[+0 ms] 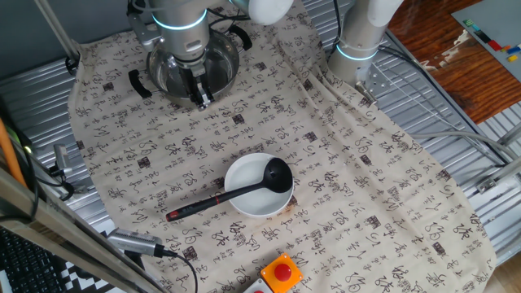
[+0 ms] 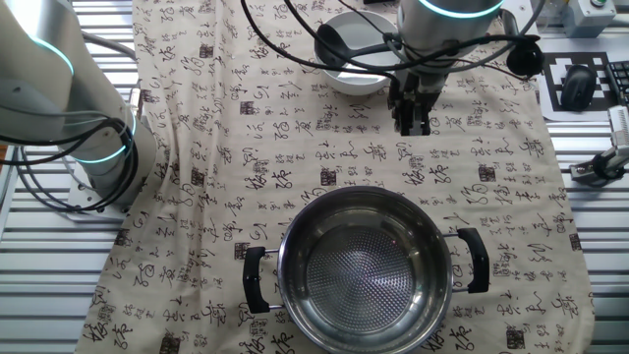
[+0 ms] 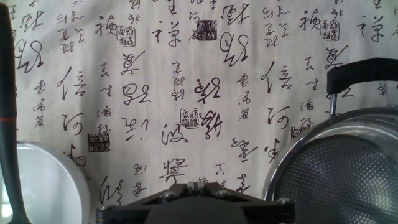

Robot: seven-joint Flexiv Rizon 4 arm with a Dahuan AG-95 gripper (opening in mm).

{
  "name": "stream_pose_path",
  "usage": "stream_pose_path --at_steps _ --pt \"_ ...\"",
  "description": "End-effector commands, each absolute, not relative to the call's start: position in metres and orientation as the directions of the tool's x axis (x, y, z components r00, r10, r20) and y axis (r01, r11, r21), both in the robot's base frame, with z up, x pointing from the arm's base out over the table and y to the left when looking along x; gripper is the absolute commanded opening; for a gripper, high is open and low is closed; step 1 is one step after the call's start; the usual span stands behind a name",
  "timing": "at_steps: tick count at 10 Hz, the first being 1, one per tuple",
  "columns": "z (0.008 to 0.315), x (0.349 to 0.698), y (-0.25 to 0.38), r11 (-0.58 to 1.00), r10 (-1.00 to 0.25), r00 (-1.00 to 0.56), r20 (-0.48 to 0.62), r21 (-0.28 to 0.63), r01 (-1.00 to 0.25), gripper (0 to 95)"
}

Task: Scoop water with a large spoon from one bowl to another

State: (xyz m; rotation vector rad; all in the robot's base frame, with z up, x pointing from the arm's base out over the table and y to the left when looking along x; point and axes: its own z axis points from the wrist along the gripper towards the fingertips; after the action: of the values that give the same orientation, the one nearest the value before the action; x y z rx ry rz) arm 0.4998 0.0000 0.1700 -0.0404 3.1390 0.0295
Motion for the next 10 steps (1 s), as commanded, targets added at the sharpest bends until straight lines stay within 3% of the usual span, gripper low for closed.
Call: stream_pose_path --at_steps 1,7,10 --pt "0.17 0.4999 0.0 1.0 -0.021 -1.0 -0.002 0.02 -0.021 0.0" --pt "0.1699 0.4966 -0.0004 0.998 -0.056 -0.998 -0.002 0.019 -0.056 0.0" --pt "0.1699 0.4966 -0.0004 0.967 -0.247 -0.969 0.012 -0.059 -0.247 0.0"
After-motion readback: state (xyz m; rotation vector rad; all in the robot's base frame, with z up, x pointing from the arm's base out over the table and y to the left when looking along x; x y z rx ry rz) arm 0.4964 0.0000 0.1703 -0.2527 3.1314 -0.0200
